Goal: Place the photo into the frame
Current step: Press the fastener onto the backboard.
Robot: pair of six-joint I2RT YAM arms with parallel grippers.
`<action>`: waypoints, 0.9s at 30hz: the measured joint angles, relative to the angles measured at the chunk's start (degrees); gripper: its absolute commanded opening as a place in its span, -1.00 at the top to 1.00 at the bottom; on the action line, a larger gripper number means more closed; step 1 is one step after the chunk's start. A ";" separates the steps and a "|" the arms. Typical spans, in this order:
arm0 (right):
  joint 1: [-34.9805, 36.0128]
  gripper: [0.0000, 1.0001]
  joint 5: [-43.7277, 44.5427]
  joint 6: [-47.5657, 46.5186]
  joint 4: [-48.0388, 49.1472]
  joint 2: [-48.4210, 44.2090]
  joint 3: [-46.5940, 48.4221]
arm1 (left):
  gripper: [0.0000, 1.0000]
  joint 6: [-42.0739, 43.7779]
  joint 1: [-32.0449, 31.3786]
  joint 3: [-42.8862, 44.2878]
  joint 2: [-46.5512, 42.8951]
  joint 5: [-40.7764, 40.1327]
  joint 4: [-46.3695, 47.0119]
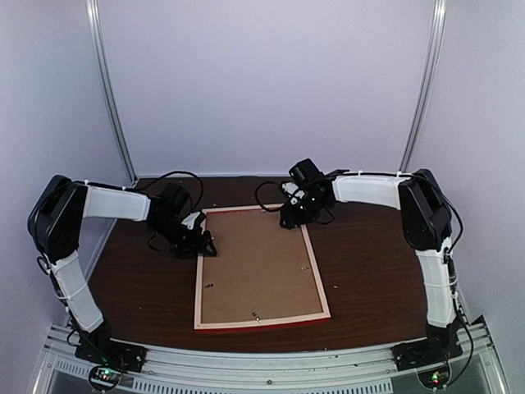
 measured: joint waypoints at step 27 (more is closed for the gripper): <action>-5.05 -0.05 -4.50 -2.36 -0.02 2.01 0.59 | -0.63 1.20 -1.77 2.19 0.90 -1.79 -1.57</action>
